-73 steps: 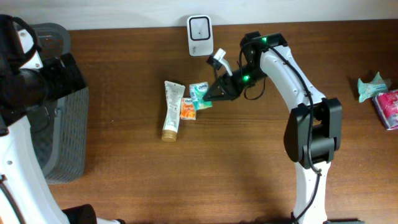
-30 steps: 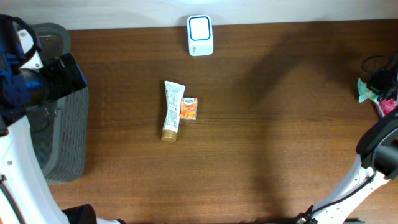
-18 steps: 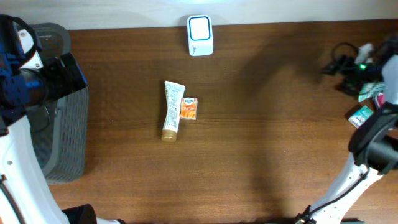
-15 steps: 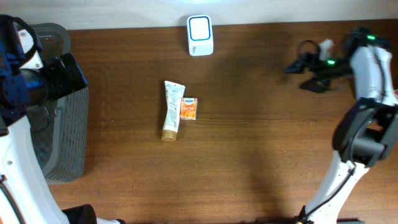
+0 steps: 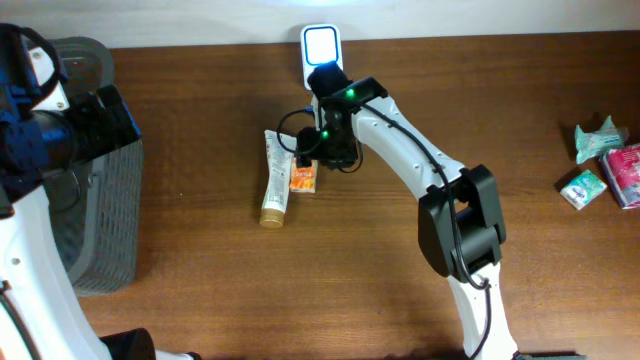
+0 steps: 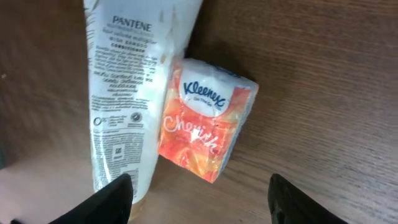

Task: Scan the item barcode
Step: 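Reach the right gripper to the orange Kleenex pack and grasp it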

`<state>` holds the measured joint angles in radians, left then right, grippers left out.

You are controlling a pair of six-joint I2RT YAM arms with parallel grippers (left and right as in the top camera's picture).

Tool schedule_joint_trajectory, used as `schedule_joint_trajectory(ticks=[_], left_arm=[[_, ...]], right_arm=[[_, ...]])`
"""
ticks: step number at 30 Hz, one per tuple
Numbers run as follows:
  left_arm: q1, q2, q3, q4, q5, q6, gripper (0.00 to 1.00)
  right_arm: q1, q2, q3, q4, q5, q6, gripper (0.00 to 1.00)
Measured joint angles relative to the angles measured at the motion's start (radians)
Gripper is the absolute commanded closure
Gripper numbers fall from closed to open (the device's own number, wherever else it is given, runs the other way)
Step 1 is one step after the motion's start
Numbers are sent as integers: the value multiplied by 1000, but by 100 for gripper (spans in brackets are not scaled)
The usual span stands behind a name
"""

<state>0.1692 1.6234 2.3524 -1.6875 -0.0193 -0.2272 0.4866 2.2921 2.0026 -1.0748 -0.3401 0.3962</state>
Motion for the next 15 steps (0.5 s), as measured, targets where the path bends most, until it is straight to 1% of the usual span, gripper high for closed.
schedule_joint_trajectory(ticks=[1, 5, 8, 11, 13, 14, 15], left_arm=[[0, 0, 0, 0, 0, 0, 1], [0, 0, 0, 0, 0, 0, 1], [0, 0, 0, 0, 0, 0, 1], [0, 0, 0, 0, 0, 0, 1], [0, 0, 0, 0, 0, 0, 1], [0, 0, 0, 0, 0, 0, 1], [0, 0, 0, 0, 0, 0, 1]], right_arm=[[0, 1, 0, 1, 7, 9, 45], [0, 51, 0, 12, 19, 76, 46], [4, 77, 0, 25, 23, 94, 46], [26, 79, 0, 37, 38, 100, 50], [28, 84, 0, 40, 58, 105, 50], [28, 101, 0, 43, 64, 106, 58], [28, 117, 0, 44, 64, 101, 80]])
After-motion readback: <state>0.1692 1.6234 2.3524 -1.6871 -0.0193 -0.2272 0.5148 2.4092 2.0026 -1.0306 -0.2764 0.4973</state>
